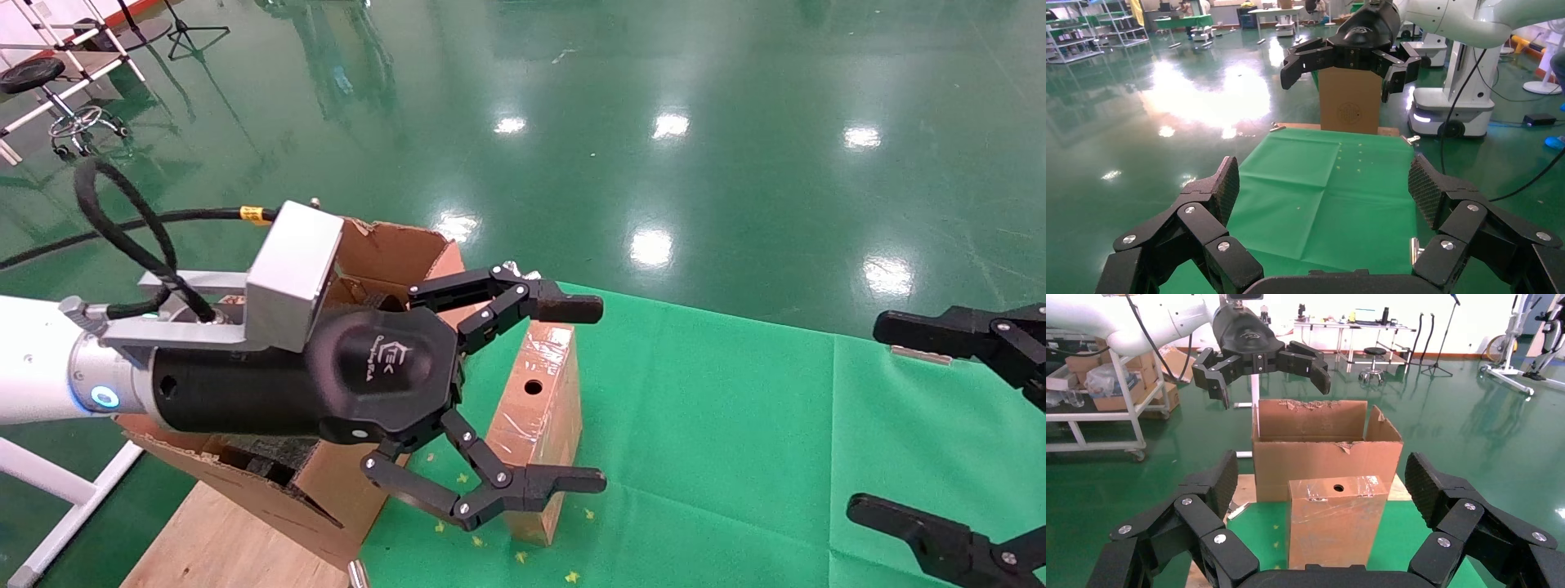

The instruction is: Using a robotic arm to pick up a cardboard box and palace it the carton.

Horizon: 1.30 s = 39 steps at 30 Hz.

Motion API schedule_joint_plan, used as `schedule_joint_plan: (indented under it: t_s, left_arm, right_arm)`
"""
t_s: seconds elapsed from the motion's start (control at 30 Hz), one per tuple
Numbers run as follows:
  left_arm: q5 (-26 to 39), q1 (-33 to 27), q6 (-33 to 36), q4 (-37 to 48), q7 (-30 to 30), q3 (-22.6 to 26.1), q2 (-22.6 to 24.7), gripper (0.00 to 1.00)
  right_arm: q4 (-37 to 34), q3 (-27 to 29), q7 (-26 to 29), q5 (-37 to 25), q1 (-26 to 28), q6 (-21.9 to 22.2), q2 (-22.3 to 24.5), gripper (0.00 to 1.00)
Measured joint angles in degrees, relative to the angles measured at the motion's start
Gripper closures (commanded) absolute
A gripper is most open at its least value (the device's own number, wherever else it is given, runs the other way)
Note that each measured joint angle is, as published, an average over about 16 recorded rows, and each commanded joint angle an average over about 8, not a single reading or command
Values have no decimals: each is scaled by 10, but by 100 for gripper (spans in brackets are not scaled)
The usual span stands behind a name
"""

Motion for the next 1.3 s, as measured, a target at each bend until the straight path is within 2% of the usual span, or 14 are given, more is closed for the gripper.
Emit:
schedule_joint_plan:
  t_s: [0.57, 0.6, 0.63, 0.8, 0.87, 0.9, 1.3]
  left_arm:
    - [0, 0, 0, 0, 0, 0, 0, 0]
    - [0, 0, 0, 0, 0, 0, 0, 0]
    - [2, 0, 0, 0, 1, 0, -1, 0]
    - [22, -5, -5, -6, 5, 4, -5, 0]
    - [34, -10, -9, -9, 6, 6, -7, 0]
    - [40, -12, -10, -11, 7, 8, -8, 0]
    - [107, -40, -37, -25, 8, 24, -11, 0]
  right_arm:
    - [0, 0, 0, 0, 0, 0, 0, 2]
    - [0, 0, 0, 0, 0, 0, 0, 6]
    - [0, 0, 0, 0, 0, 0, 0, 15]
    - [0, 0, 0, 0, 0, 0, 0, 77]
    - [0, 0, 0, 0, 0, 0, 0, 97]
    - [0, 0, 0, 0, 0, 0, 0, 100]
    - [0, 0, 0, 0, 0, 0, 0, 100]
